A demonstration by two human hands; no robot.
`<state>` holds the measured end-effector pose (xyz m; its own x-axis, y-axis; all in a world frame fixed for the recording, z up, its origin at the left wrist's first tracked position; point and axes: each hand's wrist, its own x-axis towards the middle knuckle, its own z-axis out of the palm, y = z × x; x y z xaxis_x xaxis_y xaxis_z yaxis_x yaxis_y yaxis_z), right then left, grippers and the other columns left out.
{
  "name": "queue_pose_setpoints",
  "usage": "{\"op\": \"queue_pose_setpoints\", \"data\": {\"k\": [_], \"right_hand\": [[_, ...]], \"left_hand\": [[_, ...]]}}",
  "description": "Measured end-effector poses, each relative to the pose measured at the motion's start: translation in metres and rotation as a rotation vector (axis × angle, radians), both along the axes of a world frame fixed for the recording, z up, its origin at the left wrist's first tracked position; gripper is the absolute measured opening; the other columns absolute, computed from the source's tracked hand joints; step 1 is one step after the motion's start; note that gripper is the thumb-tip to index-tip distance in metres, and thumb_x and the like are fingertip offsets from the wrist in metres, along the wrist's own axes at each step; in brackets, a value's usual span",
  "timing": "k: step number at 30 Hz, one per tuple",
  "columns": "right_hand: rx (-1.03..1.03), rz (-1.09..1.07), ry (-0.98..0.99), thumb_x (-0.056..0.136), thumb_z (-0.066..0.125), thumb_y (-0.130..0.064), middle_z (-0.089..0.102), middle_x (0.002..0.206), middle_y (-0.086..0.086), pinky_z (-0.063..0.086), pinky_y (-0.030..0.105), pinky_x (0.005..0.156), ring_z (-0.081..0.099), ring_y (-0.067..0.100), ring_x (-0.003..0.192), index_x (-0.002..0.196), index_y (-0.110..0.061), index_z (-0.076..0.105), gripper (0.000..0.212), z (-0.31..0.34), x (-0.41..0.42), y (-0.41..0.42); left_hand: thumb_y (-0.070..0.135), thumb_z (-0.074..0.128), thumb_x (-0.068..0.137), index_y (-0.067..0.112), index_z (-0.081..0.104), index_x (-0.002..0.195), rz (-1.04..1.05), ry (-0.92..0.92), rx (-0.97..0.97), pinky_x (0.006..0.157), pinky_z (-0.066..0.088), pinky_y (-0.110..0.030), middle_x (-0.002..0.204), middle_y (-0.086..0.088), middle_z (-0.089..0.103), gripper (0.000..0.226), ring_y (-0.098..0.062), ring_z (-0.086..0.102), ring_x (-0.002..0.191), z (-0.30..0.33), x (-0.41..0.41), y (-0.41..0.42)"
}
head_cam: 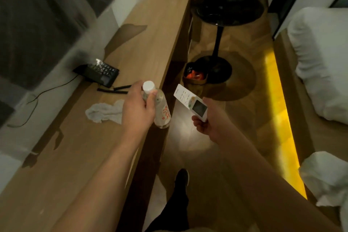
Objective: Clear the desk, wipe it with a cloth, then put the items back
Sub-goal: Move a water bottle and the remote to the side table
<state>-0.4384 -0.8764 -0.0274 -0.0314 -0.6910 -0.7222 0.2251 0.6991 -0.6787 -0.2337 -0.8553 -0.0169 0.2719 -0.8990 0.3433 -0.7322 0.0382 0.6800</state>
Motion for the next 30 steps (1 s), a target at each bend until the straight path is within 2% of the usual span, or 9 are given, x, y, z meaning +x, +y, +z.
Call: {"op": "queue_pose_setpoints", "data": {"k": [3,6,8,12,16,20,24,30], "right_hand": [[-0.024,-0.081,-0.002,0.094,0.056,-0.052,0.072,0.079,0.010,0.055,0.024,0.054,0.067,0.014,0.053,0.094,-0.021,0.060,0.032,0.003,-0.010,-0.051],[-0.039,-0.125,-0.021,0.095,0.054,-0.052,0.073,0.066,0.007,0.055,0.025,0.056,0.066,0.014,0.051,0.096,-0.019,0.061,0.034,0.009,-0.020,-0.100],[-0.036,-0.167,-0.019,0.096,0.053,-0.052,0.074,0.073,0.010,0.054,0.025,0.055,0.066,0.014,0.052,0.103,-0.016,0.062,0.037,0.012,-0.029,-0.132],[-0.001,-0.236,-0.023,0.096,0.051,-0.054,0.072,0.095,0.016,0.054,0.024,0.054,0.065,0.016,0.059,0.118,-0.014,0.059,0.047,0.017,-0.049,-0.189],[0.012,-0.261,-0.038,0.097,0.050,-0.055,0.071,0.097,0.015,0.053,0.024,0.057,0.065,0.017,0.066,0.119,-0.014,0.059,0.048,0.014,-0.083,-0.250],[-0.002,-0.231,-0.061,0.098,0.046,-0.055,0.071,0.088,0.013,0.052,0.024,0.061,0.062,0.015,0.063,0.114,-0.015,0.061,0.045,0.007,-0.125,-0.315],[0.013,-0.232,-0.098,0.097,0.048,-0.056,0.071,0.097,0.016,0.053,0.023,0.056,0.063,0.016,0.063,0.128,-0.014,0.056,0.053,0.006,-0.172,-0.378],[0.002,-0.271,-0.163,0.098,0.045,-0.057,0.070,0.102,0.016,0.052,0.024,0.051,0.065,0.015,0.063,0.136,-0.016,0.054,0.056,0.007,-0.209,-0.458]], "left_hand": [[0.056,0.046,0.099,0.027,0.051,0.125,-0.086,0.000,0.002,0.076,0.054,-0.029,0.111,0.012,0.057,0.039,-0.009,0.061,0.096,-0.002,-0.010,-0.057],[0.054,0.047,0.099,0.030,0.049,0.125,-0.120,-0.002,0.005,0.079,0.057,-0.032,0.114,0.013,0.057,0.034,-0.009,0.062,0.097,0.002,-0.021,-0.113],[0.052,0.048,0.100,0.032,0.048,0.125,-0.158,0.000,-0.004,0.080,0.058,-0.033,0.116,0.011,0.057,0.032,-0.009,0.062,0.098,0.005,-0.031,-0.151],[0.051,0.049,0.100,0.035,0.045,0.124,-0.216,0.007,0.000,0.080,0.054,-0.025,0.117,0.013,0.056,0.028,-0.008,0.061,0.100,0.008,-0.054,-0.220],[0.050,0.051,0.100,0.039,0.042,0.124,-0.210,0.027,0.043,0.074,0.043,-0.012,0.113,0.021,0.049,0.028,-0.003,0.058,0.095,0.003,-0.090,-0.291],[0.043,0.053,0.100,0.030,0.047,0.126,-0.205,0.043,0.005,0.081,0.055,-0.024,0.115,0.013,0.054,0.030,-0.008,0.059,0.102,-0.004,-0.128,-0.354],[0.042,0.056,0.100,0.027,0.047,0.131,-0.167,0.060,0.022,0.091,0.058,-0.037,0.125,0.007,0.057,0.036,-0.014,0.059,0.113,0.002,-0.169,-0.411],[0.041,0.055,0.100,0.026,0.048,0.127,-0.191,0.117,0.007,0.087,0.059,-0.034,0.118,0.010,0.056,0.032,-0.010,0.059,0.107,0.016,-0.208,-0.488]]}}
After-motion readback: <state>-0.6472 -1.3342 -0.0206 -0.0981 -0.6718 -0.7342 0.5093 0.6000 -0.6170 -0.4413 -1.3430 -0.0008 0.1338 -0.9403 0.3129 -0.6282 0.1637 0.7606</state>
